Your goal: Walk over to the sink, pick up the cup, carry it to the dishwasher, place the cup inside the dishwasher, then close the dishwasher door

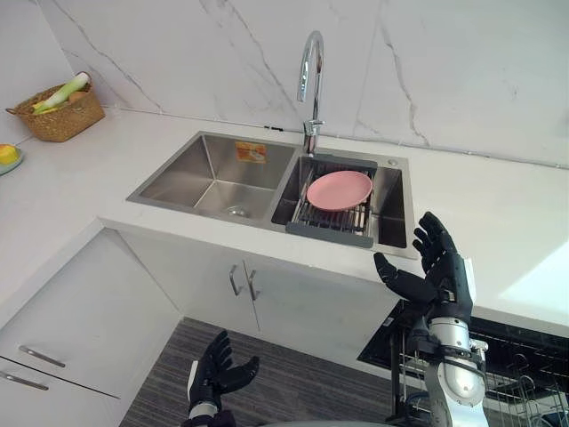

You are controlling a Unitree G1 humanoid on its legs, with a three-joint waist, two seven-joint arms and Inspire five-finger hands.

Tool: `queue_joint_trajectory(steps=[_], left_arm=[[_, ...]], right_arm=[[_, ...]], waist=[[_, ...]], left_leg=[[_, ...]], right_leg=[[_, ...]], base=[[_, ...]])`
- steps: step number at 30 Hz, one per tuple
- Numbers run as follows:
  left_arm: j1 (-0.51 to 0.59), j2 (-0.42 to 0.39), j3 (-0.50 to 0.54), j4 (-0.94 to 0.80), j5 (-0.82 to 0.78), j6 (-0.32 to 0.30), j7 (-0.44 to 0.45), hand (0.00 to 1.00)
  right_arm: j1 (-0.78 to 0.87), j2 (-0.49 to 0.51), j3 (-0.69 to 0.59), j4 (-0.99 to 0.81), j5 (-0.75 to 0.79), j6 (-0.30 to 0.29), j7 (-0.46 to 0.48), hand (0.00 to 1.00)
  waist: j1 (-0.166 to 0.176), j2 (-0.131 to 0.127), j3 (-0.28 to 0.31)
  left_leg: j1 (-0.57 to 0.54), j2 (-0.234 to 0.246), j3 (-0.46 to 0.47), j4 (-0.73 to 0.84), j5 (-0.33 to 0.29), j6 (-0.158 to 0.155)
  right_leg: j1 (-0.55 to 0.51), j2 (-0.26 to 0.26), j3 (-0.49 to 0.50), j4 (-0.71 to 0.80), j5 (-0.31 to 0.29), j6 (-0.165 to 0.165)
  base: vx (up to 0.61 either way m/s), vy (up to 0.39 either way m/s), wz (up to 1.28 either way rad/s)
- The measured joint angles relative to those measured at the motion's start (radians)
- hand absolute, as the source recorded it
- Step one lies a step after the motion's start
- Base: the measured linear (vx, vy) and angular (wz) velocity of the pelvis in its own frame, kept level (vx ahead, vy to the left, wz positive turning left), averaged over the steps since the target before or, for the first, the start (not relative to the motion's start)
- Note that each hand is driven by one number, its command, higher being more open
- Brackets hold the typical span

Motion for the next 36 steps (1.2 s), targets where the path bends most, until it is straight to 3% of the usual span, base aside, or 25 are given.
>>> queue_joint_trajectory(steps=[3, 8, 9, 15, 24, 28, 29, 30, 33, 36], left_arm=[[0.001, 0.000, 0.004, 0.007, 0.000, 0.000, -0.005, 0.90], [-0.008, -0.030, 0.086, 0.138, -0.004, 0.000, -0.053, 0.90], [-0.066, 0.005, 0.164, 0.317, -0.045, -0.004, -0.137, 0.90], [-0.066, 0.005, 0.164, 0.316, -0.045, -0.003, -0.137, 0.90], [-0.063, 0.030, 0.144, 0.266, -0.034, 0.103, -0.158, 0.90], [-0.070, 0.052, 0.126, 0.226, -0.023, 0.134, -0.166, 0.90], [-0.078, 0.054, 0.125, 0.220, -0.023, 0.139, -0.168, 0.90], [-0.085, 0.056, 0.125, 0.218, -0.023, 0.144, -0.168, 0.90], [-0.089, 0.068, 0.128, 0.198, -0.024, 0.160, -0.177, 0.90], [-0.089, 0.073, 0.131, 0.194, -0.024, 0.173, -0.184, 0.90]], right_arm=[[0.000, 0.000, 0.000, 0.000, 0.001, 0.000, 0.000, 0.90], [-0.001, 0.001, 0.002, 0.000, 0.005, 0.000, -0.001, 0.90], [-0.041, 0.009, 0.050, 0.091, 0.044, -0.002, 0.017, 0.90], [-0.041, 0.009, 0.050, 0.091, 0.044, -0.002, 0.017, 0.90], [-0.040, -0.028, 0.030, -0.050, 0.072, -0.002, 0.010, 0.90], [-0.079, -0.061, 0.011, -0.093, 0.072, -0.019, 0.001, 0.90], [-0.095, -0.079, 0.004, -0.093, 0.072, -0.019, -0.001, 0.90], [-0.108, -0.094, 0.001, -0.093, 0.072, -0.017, -0.004, 0.90], [-0.117, -0.102, 0.002, -0.094, 0.068, -0.010, -0.008, 0.90], [-0.125, -0.110, 0.003, -0.092, 0.062, 0.006, -0.010, 0.90]], waist=[[0.000, 0.002, -0.002], [-0.006, 0.016, -0.023], [-0.044, 0.012, -0.021], [-0.044, 0.010, -0.020], [-0.044, 0.002, -0.014], [-0.045, -0.007, 0.033], [-0.043, 0.009, 0.050], [-0.041, 0.008, 0.074], [-0.042, 0.009, 0.090], [-0.041, 0.013, 0.095]], left_leg=[[0.000, -0.002, -0.003, -0.008, -0.003, 0.003], [0.002, 0.010, 0.077, -0.019, -0.001, 0.002], [0.042, 0.011, 0.093, -0.105, 0.068, -0.023], [0.042, 0.011, 0.093, -0.105, 0.068, -0.023], [0.033, 0.009, 0.072, -0.093, 0.068, -0.020], [-0.035, 0.018, 0.047, 0.092, -0.019, -0.017], [-0.066, 0.032, 0.043, 0.190, -0.066, -0.020], [-0.091, 0.049, 0.045, 0.279, -0.104, -0.024], [-0.164, 0.072, 0.075, 0.447, -0.128, -0.034], [-0.199, 0.079, 0.062, 0.480, -0.155, -0.039]], right_leg=[[0.000, -0.001, -0.004, -0.001, 0.000, 0.000], [0.007, -0.018, -0.040, -0.016, 0.002, 0.005], [0.025, -0.020, -0.130, -0.045, 0.003, 0.013], [0.025, -0.020, -0.130, -0.045, 0.003, 0.013], [0.025, -0.025, -0.142, -0.036, 0.003, 0.014], [0.028, -0.038, -0.166, 0.022, -0.033, 0.013], [0.029, -0.037, -0.168, 0.054, -0.052, 0.010], [0.026, -0.036, -0.167, 0.091, -0.078, 0.005], [0.003, -0.045, -0.147, 0.155, -0.121, -0.014], [0.003, -0.060, -0.106, 0.156, -0.124, -0.010]], base=[[0.00, 0.000, 0.03], [0.02, -0.007, 0.12], [0.02, 0.003, 0.07], [0.00, 0.000, 0.00], [0.00, 0.000, 0.05], [-0.05, -0.014, 0.21], [-0.08, -0.010, 0.11], [-0.08, 0.001, 0.09], [-0.09, 0.026, -0.06], [0.01, 0.096, -0.40]])
